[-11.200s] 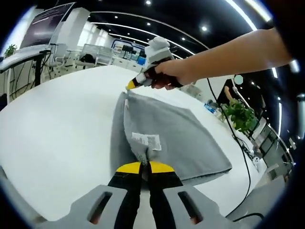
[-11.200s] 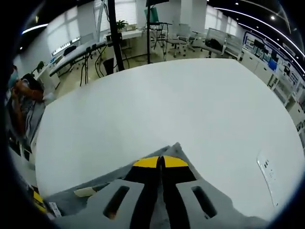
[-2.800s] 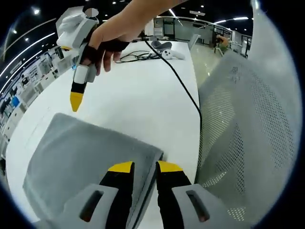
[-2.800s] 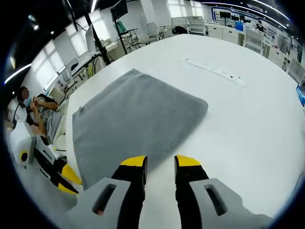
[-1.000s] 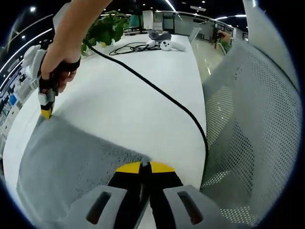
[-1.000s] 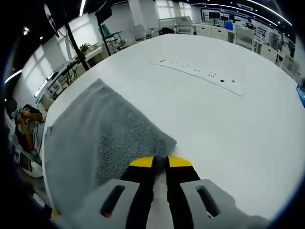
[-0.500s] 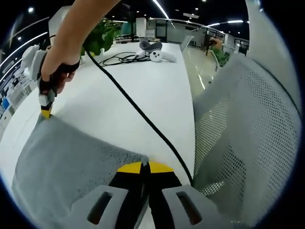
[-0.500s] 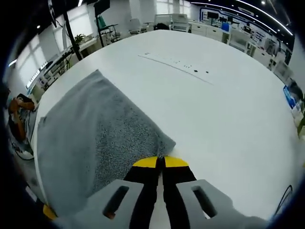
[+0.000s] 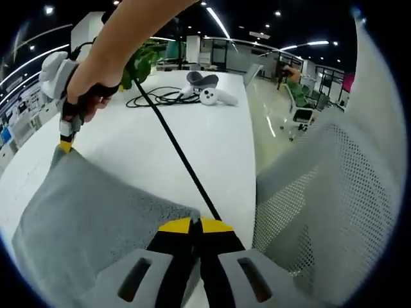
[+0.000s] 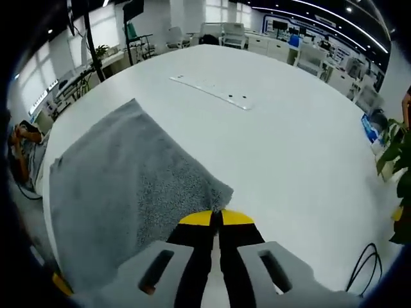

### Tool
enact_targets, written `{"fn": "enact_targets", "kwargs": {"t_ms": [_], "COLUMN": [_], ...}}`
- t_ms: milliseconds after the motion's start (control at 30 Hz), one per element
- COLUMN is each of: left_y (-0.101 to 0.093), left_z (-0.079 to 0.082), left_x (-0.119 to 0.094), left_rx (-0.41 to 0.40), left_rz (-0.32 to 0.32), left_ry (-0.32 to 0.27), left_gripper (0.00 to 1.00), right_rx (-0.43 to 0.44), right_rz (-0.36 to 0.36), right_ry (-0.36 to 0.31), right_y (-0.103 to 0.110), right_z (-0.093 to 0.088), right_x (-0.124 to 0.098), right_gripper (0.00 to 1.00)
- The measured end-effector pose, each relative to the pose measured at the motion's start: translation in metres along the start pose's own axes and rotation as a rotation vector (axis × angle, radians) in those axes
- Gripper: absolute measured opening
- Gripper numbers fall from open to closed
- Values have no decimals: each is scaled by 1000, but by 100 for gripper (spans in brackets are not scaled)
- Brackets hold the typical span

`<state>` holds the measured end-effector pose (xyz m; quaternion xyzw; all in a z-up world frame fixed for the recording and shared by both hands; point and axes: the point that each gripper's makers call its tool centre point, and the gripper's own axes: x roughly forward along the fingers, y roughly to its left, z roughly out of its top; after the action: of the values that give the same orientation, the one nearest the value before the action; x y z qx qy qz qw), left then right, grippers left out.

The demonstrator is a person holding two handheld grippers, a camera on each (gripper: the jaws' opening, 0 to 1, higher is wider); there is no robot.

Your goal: Fold the towel on the table until its edges align and the towel forms a compact rectangular stack.

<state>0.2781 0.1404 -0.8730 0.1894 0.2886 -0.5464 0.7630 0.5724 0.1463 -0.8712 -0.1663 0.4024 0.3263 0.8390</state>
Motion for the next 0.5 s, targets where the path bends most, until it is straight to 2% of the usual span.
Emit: {"fn": "enact_targets", "kwargs": {"t_ms": [233, 500], "left_y": [4, 15], "left_z": [17, 17], "left_x": [-3, -19], "left_rx": [-35, -38], "left_rz": [22, 63], "left_ry": [-64, -90], "left_gripper": [3, 3], "right_rx": [-22, -42], "right_rz": [-12, -18], "right_ry": [-46, -80], "right_y": [2, 15], "right_z": [17, 43], "right_x": [-21, -33], "right_gripper": [0, 0]}}
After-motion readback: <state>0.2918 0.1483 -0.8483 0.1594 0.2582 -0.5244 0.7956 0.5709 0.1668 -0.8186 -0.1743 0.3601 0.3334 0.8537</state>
